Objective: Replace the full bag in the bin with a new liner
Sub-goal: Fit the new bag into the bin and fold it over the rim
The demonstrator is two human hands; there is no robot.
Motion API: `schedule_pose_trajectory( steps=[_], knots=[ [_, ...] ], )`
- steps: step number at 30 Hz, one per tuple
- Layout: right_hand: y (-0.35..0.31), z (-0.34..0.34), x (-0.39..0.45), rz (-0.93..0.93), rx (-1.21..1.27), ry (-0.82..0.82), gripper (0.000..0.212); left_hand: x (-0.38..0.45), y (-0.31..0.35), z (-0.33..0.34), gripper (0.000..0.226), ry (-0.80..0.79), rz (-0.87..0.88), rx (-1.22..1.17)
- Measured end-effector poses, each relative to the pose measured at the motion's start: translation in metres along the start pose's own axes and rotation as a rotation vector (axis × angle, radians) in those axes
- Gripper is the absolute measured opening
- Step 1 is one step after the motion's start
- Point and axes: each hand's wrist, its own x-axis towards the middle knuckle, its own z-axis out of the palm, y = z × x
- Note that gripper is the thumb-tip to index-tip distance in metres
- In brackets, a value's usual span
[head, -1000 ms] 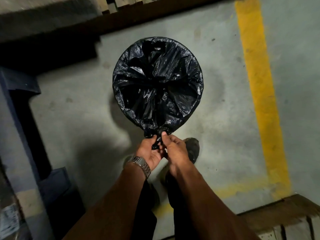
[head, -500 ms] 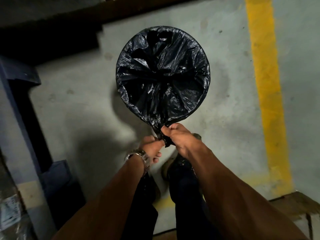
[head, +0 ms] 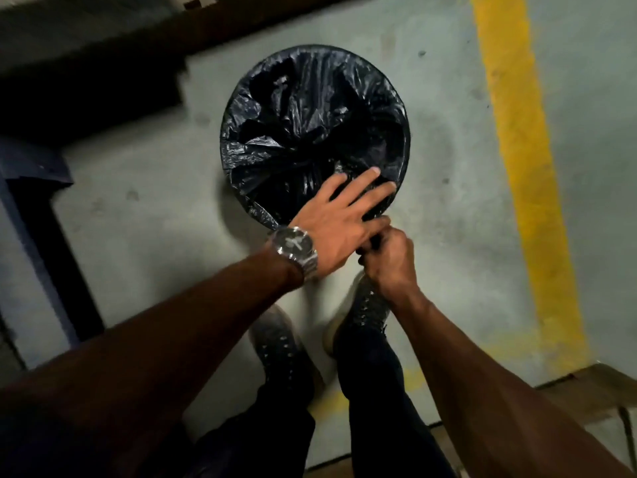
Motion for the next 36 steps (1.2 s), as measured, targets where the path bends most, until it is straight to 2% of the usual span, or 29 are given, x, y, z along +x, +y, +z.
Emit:
schedule_pose_trajectory(
  steps=[2,6,9,11,13,16,19,21,23,25,27,31,34,36],
  knots=[
    [0.006,-0.008,0.011,-0.043,0.009,0.037,0.026,0.019,-0.002,0.000,0.059,-0.058,0.023,0.034],
    [0.018,-0.022,0.016,-0.115,0.079,0.086,0.016,0.046,0.000,0.002,0.057,-0.152,0.046,0.052],
    [0.020,-0.027,0.017,0.017,0.225,0.113,0.013,0.062,0.009,-0.002,0.039,-0.158,0.104,0.074],
    [0.020,-0.030,0.016,0.154,0.475,0.133,0.008,0.068,0.015,-0.001,0.030,-0.167,0.126,0.097],
    [0.021,-0.033,0.013,0.219,0.692,0.152,0.005,0.071,0.018,0.001,0.026,-0.167,0.126,0.111],
    [0.022,-0.036,0.011,0.284,0.868,0.144,0.011,0.069,0.020,0.005,0.022,-0.170,0.089,0.080],
    [0.022,-0.041,0.008,0.408,1.207,-0.021,0.003,0.067,0.022,0.009,0.019,-0.136,0.043,0.090],
    [0.029,-0.042,0.008,0.537,1.395,-0.168,0.024,0.065,0.023,0.011,0.013,-0.100,0.038,0.106],
    [0.033,-0.042,0.008,0.579,1.345,-0.287,0.036,0.062,0.023,0.013,0.009,-0.069,0.048,0.094],
    [0.034,-0.040,0.010,0.548,1.250,-0.342,0.026,0.060,0.023,0.015,0.008,-0.025,0.047,0.069],
    [0.031,-0.040,0.013,0.491,1.203,-0.327,0.022,0.058,0.025,0.015,0.007,0.001,0.042,0.052],
    [0.032,-0.041,0.015,0.320,0.888,-0.169,0.014,0.050,0.028,0.019,0.017,-0.063,-0.006,0.035],
    [0.034,-0.039,0.019,0.194,0.633,0.016,0.009,0.031,0.032,0.012,0.052,0.010,-0.090,-0.001],
    [0.035,-0.035,0.024,0.129,0.557,0.087,0.016,0.011,0.028,0.003,0.070,0.087,-0.256,-0.083]
  ],
)
